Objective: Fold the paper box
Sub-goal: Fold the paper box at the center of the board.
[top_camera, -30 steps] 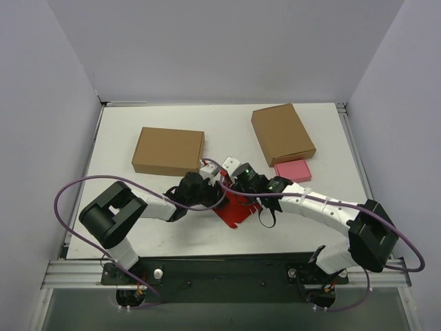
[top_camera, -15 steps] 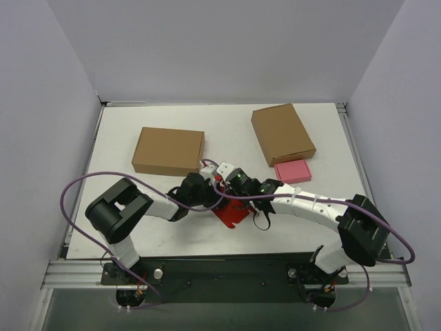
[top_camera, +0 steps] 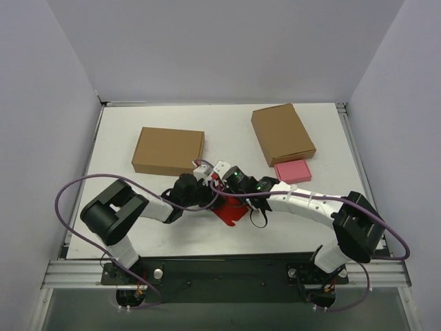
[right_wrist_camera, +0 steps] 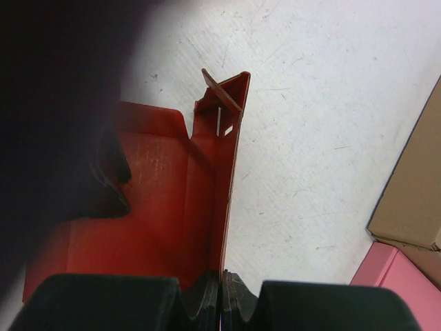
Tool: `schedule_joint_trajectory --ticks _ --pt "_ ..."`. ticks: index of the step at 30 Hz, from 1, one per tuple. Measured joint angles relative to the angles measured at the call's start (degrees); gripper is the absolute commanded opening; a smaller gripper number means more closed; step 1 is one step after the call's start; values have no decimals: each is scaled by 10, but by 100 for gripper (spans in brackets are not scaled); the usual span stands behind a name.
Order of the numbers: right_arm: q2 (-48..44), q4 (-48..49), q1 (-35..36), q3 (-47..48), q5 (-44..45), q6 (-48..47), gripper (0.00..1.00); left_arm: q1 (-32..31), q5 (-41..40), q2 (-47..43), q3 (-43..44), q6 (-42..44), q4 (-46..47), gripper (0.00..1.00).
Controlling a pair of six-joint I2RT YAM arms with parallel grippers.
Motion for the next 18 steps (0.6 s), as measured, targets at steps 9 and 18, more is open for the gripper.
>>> schedule_joint_trajectory --ticks 9,18 --pt "4 -1 0 5 -10 0 0 79 22 -94 -41 2 -16 45" --pt "4 -2 -1 6 -12 0 0 96 26 -118 50 -7 -71 47"
